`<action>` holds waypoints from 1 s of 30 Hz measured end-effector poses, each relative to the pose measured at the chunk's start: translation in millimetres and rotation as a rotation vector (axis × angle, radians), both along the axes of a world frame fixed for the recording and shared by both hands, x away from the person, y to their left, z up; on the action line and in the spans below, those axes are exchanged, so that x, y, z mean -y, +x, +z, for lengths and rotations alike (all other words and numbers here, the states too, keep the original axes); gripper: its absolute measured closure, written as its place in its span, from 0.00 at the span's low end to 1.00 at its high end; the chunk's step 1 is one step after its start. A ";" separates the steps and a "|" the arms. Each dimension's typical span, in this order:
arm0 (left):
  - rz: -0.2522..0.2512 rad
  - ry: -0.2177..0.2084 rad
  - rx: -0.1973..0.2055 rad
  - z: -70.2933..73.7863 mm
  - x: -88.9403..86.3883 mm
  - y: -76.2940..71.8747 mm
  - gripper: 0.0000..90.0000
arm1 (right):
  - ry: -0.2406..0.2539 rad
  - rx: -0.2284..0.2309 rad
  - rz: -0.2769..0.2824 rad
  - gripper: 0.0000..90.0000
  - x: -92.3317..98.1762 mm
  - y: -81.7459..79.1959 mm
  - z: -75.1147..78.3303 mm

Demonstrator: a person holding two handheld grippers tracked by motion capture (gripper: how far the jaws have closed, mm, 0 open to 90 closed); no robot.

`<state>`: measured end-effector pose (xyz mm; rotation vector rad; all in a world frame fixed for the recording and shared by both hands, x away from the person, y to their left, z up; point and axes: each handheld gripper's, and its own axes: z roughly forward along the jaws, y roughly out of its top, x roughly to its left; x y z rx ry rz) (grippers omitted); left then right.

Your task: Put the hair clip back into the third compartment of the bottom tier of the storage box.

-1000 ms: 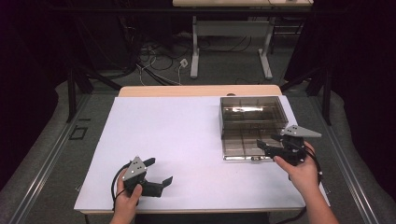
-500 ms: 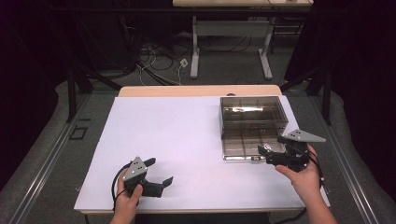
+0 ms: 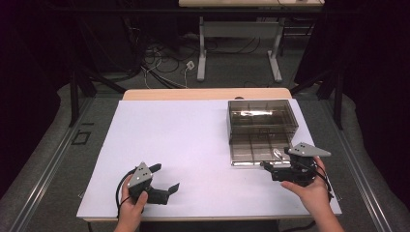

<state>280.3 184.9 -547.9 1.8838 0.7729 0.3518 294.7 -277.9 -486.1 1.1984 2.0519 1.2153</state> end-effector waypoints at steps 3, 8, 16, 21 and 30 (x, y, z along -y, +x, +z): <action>0.000 0.000 0.000 0.0 0.0 0.0 0.02 | -0.007 0.002 0.015 0.12 -1.0 -3.6 -1.4; -0.005 0.006 -0.002 0.3 -0.2 0.1 0.02 | -0.015 0.013 0.027 0.16 -3.2 -8.9 -4.9; -0.005 0.005 -0.002 0.4 -0.3 0.0 0.02 | -0.060 -0.024 0.052 0.21 -3.8 -10.8 -13.0; -0.005 0.006 -0.002 0.4 -0.2 -0.1 0.02 | -0.079 -0.062 0.060 0.28 -4.3 -10.2 -20.0; -0.005 0.006 -0.002 0.4 -0.1 -0.1 0.02 | -0.051 -0.099 0.074 0.48 -5.5 -7.3 -31.7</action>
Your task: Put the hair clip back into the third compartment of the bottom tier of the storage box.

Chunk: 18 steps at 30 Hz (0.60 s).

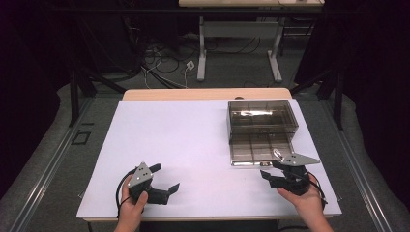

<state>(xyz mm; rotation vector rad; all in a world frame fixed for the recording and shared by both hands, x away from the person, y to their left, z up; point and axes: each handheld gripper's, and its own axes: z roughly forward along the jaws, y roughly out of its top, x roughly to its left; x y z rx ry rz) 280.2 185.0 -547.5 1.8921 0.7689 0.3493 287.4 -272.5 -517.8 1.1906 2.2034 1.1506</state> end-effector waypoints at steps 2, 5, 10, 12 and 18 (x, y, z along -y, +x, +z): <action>0.000 0.001 0.000 0.0 0.0 0.0 0.02 | 0.010 -0.011 -0.006 0.52 0.6 0.4 -0.6; -0.001 0.002 -0.001 -0.1 0.0 0.1 0.02 | 0.030 -0.038 -0.034 0.60 1.6 0.5 0.9; 0.002 -0.004 -0.007 -0.3 0.5 -0.1 0.02 | 0.038 -0.047 -0.040 0.72 2.1 2.6 -1.0; 0.002 -0.003 -0.007 -0.3 0.4 -0.1 0.02 | 0.030 -0.057 -0.050 0.76 1.5 4.4 -3.1; 0.000 0.003 -0.002 -0.2 -0.2 0.2 0.02 | -0.005 -0.085 -0.046 0.88 0.0 11.9 -12.8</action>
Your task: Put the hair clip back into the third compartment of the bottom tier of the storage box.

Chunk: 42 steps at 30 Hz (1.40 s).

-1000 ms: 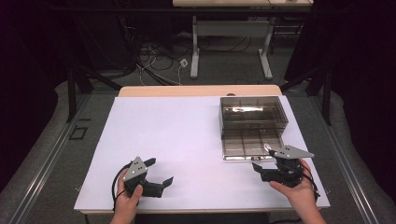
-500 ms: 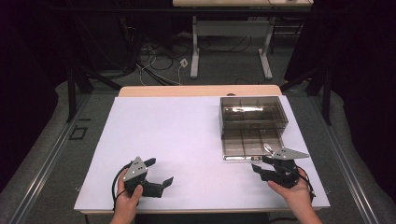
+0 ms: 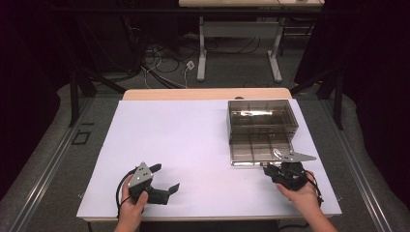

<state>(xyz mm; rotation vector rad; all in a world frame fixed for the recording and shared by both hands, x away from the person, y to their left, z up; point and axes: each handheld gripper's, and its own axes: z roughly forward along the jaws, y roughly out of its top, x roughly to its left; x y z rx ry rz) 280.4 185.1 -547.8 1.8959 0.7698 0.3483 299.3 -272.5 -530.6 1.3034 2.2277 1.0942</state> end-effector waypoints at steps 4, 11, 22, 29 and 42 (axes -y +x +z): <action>0.006 -0.006 0.003 -0.3 0.1 -0.2 0.02 | -0.016 -0.013 0.005 0.96 -1.5 2.2 -4.8; 0.001 -0.003 -0.005 -0.2 0.4 -0.2 0.02 | -0.022 -0.033 -0.028 1.00 -0.4 4.8 -10.9; -0.002 0.000 -0.002 -0.5 0.7 0.5 0.02 | -0.071 -0.051 -0.067 1.00 5.4 10.7 -16.0; 0.002 -0.005 -0.002 -1.2 1.2 0.7 0.02 | -0.071 -0.055 -0.120 1.00 9.5 15.9 -16.2; 0.004 -0.010 -0.011 -1.8 2.0 0.5 0.02 | -0.069 -0.064 -0.155 1.00 12.5 26.9 -19.6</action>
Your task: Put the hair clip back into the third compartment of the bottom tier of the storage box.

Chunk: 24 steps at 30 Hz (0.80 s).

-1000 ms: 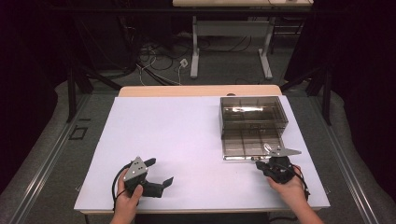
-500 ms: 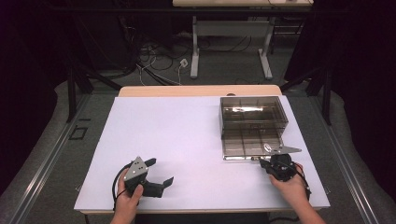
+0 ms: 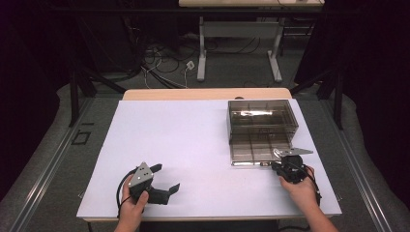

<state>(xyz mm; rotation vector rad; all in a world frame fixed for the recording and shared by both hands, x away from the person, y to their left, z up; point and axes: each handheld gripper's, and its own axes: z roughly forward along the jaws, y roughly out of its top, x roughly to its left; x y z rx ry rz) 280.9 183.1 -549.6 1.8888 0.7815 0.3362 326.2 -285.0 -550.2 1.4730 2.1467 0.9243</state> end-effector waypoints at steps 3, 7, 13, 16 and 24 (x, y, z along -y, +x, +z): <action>-0.001 0.001 0.002 0.1 -0.1 0.0 0.02 | -0.008 0.003 -0.004 1.00 -0.8 0.8 -0.4; -0.007 0.011 0.005 0.4 -0.4 0.7 0.02 | 0.004 -0.001 -0.007 1.00 -0.1 2.4 -0.6; -0.008 0.010 0.007 0.0 1.0 1.6 0.02 | 0.000 0.002 -0.008 1.00 0.0 6.4 -0.9; -0.011 0.012 0.007 -0.3 1.4 2.4 0.02 | 0.005 0.000 -0.016 1.00 -0.7 8.2 -0.8; -0.020 0.014 -0.002 -0.1 2.1 3.5 0.02 | 0.019 0.005 -0.026 1.00 -0.6 14.9 -1.7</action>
